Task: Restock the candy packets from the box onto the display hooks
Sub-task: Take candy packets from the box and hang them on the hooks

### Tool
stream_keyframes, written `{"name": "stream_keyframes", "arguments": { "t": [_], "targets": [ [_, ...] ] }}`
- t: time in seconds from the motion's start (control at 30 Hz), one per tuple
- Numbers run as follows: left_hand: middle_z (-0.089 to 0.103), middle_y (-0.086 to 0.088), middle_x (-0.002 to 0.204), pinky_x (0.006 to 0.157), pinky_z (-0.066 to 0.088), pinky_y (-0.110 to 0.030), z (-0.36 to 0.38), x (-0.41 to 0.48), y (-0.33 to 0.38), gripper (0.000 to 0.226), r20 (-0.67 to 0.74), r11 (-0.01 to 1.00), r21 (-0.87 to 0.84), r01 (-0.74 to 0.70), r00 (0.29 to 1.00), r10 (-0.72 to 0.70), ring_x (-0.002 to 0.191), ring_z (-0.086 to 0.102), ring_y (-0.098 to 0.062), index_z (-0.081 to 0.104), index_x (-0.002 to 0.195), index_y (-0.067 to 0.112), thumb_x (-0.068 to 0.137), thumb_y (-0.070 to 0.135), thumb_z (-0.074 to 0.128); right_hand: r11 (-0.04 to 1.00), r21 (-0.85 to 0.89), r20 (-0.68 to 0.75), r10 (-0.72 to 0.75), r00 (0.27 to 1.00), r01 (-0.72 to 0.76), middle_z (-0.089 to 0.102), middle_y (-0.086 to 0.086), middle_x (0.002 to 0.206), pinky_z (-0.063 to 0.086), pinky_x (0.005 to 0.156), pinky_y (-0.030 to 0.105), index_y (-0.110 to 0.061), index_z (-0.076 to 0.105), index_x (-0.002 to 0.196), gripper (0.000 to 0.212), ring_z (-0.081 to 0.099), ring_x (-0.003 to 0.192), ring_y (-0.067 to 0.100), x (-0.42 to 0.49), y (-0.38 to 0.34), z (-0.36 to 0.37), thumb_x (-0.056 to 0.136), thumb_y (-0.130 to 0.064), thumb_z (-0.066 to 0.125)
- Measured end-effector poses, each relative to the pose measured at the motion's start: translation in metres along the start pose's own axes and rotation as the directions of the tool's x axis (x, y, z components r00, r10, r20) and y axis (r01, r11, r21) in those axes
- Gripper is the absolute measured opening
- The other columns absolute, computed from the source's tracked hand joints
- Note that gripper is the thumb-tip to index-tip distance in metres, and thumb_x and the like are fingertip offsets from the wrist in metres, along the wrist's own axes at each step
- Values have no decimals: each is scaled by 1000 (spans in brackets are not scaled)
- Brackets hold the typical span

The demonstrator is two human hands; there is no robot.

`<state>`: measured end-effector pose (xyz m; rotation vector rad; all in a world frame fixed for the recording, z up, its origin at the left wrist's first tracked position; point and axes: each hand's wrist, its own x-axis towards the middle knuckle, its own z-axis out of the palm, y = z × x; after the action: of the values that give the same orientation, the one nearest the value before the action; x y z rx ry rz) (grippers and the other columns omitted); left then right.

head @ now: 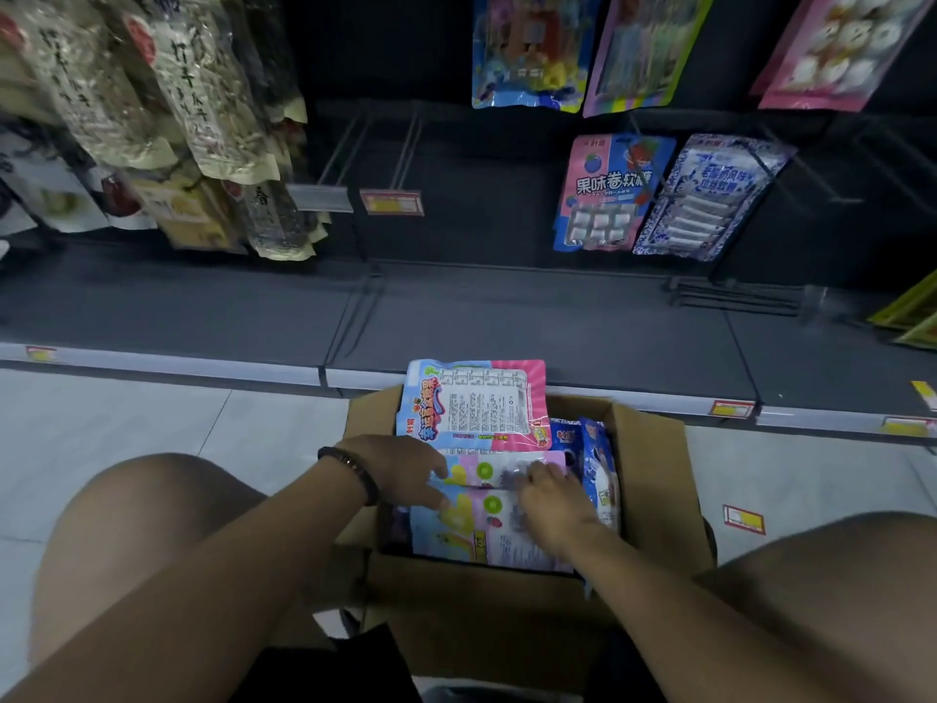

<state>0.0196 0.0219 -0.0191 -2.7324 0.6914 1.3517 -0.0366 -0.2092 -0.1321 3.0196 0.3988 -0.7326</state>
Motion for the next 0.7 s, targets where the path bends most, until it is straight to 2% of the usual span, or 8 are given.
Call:
{"name": "stream_keyframes", "arguments": {
  "t": [0.13, 0.23, 0.33, 0.4, 0.5, 0.57, 0.6, 0.7],
  "targets": [
    [66, -10, 135, 99, 52, -41, 0, 1, -4, 61, 25, 998, 60, 27, 999, -29, 119, 62, -29, 66, 132, 9, 100, 60, 57, 998, 58, 32, -18, 999, 16, 53, 11, 138, 56, 96, 46, -22, 53, 150, 52, 57, 126, 31, 2, -7, -6, 100, -17, 66],
    [72, -10, 115, 87, 54, -39, 0, 4, -6, 55, 3, 998, 14, 56, 998, -56, 102, 65, -27, 73, 111, 9, 98, 60, 58, 962, 271, 17, 35, 999, -38, 64, 6, 136, 55, 92, 39, -42, 49, 153, 53, 64, 120, 29, 3, 3, -22, 103, -27, 60],
    [69, -9, 108, 82, 50, -37, -4, 0, -7, 52, -38, 995, -40, 86, 995, -88, 93, 61, -25, 70, 101, 9, 100, 59, 56, 830, 554, -65, 121, 991, -65, 72, 1, 114, 56, 84, 36, -33, 68, 122, 19, 69, 102, 24, 4, 11, -41, 103, -28, 63],
    [68, -12, 124, 93, 51, -40, -6, -1, -10, 58, -81, 993, -76, 86, 992, -92, 109, 63, -28, 70, 116, 6, 101, 59, 53, 772, 633, -154, 194, 969, -54, 72, -2, 98, 55, 76, 36, -28, 66, 101, 2, 69, 91, 24, 2, 15, -56, 102, -29, 65],
    [53, -4, 154, 108, 45, -35, -11, -5, -7, 71, -208, 972, -235, 15, 976, -65, 135, 54, -22, 50, 152, 17, 99, 64, 53, 764, 645, -304, 275, 912, -15, 71, -4, 80, 55, 70, 39, -25, 63, 93, 14, 66, 77, 24, -4, 16, -78, 99, -37, 65],
    [51, -1, 156, 108, 49, -36, -16, -6, 0, 78, -291, 878, -474, -71, 954, -79, 132, 59, -21, 36, 158, 25, 96, 70, 53, 783, 622, -389, 286, 876, 20, 62, -2, 65, 53, 63, 41, -26, 56, 83, 22, 58, 64, 23, -10, 10, -92, 98, -40, 64],
    [55, 0, 150, 105, 53, -38, -19, -9, 8, 73, -313, 784, -607, -132, 946, -83, 126, 64, -23, 35, 155, 31, 96, 70, 53, 789, 613, -431, 288, 855, 43, 60, -1, 62, 51, 60, 40, -26, 55, 81, 25, 56, 61, 21, -15, 5, -98, 98, -42, 64],
    [65, 5, 129, 94, 60, -33, -32, -25, 34, 41, -362, 461, -840, -286, 929, -83, 105, 75, -18, 52, 129, 31, 100, 59, 55, 775, 611, -560, 280, 780, 160, 52, -5, 55, 35, 48, 22, -33, 52, 67, 38, 51, 52, 12, -27, -13, -106, 101, -48, 63]
  ]
}}
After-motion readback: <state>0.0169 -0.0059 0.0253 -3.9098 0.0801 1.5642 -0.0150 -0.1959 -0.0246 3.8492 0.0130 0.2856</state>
